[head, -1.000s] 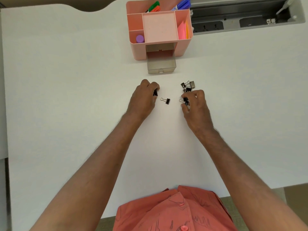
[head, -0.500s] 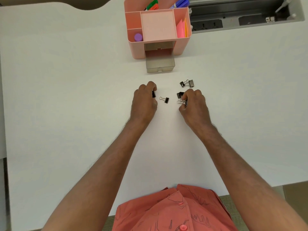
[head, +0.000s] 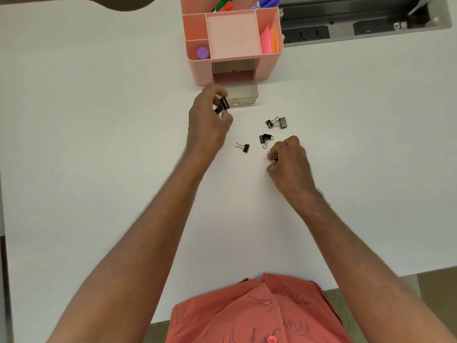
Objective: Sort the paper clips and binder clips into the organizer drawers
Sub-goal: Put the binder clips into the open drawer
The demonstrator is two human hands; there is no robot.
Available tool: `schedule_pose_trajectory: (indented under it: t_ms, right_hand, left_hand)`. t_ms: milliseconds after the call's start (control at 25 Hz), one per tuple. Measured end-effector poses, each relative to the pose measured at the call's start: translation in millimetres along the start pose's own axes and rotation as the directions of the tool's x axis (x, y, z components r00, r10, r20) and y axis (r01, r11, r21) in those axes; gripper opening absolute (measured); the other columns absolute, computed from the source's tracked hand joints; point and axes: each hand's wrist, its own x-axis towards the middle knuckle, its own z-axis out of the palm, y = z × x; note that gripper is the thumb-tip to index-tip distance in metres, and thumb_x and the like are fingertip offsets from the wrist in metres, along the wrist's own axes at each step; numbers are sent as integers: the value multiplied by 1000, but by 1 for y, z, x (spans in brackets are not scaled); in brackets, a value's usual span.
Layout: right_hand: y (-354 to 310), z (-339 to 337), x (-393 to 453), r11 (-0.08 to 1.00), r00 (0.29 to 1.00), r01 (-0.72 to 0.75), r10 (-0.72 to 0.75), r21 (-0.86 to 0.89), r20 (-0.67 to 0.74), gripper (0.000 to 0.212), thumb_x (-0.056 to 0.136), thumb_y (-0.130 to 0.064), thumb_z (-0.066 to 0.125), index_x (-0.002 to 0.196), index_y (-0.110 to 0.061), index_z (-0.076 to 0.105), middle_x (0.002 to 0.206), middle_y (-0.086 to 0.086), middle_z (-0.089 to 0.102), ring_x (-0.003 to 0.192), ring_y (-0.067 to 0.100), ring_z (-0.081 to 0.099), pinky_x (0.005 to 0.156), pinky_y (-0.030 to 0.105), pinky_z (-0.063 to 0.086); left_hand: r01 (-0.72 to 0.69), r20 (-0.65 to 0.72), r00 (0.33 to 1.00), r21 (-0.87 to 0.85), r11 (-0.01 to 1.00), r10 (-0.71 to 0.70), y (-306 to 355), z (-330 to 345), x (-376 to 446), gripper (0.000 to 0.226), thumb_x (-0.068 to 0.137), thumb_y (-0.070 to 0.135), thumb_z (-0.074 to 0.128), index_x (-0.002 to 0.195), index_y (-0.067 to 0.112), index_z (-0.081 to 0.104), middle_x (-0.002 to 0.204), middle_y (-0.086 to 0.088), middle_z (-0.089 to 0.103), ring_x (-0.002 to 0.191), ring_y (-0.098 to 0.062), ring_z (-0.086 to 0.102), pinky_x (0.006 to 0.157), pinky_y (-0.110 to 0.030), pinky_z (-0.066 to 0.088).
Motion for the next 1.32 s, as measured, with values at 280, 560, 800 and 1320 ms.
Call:
schedule_pose_trajectory:
  t_ms: [280, 560, 800, 1320]
  right_hand:
    - [2, 4, -6, 999, 999, 39, -39, 0, -29, 33, 83, 11, 55, 103, -11, 70, 113, 6, 57, 106, 27, 50, 75, 40, 54]
    - [7, 4, -15, 996, 997, 56, -52, 76, -50, 36, 88, 8, 56, 103, -17, 76, 109, -2, 62, 105, 17, 52, 81, 21, 42]
    - [5, 0, -8, 996, 999, 50, -50, 75, -5, 38, 86, 7, 57, 86, -22, 80, 100, -8, 61, 102, 19, 56, 79, 28, 52]
    - [-90, -68, 92, 943, 965, 234, -195, 239, -172, 32, 88, 2, 62, 100, -21, 81, 95, -15, 65, 85, -3, 61, 78, 5, 49]
  left_hand:
    - [-237, 95, 971, 387, 891, 217, -3, 19, 55, 48, 82, -9, 51, 118, 20, 66, 111, -4, 64, 106, -28, 54, 89, -33, 48]
    - [-253, 142, 967, 594, 763, 210, 0, 24, 57, 60, 85, -8, 47, 127, 30, 66, 129, 0, 63, 114, -30, 52, 89, -36, 38]
    - [-286, 35, 954, 398, 872, 297, -9, 29, -7, 33, 90, 6, 59, 118, 19, 68, 120, -5, 58, 111, -25, 53, 91, -34, 44]
    - [-234, 310, 945, 411, 881, 106, -39, 42, -51, 20, 95, 10, 65, 115, 11, 67, 113, -5, 58, 99, -22, 58, 79, -26, 46]
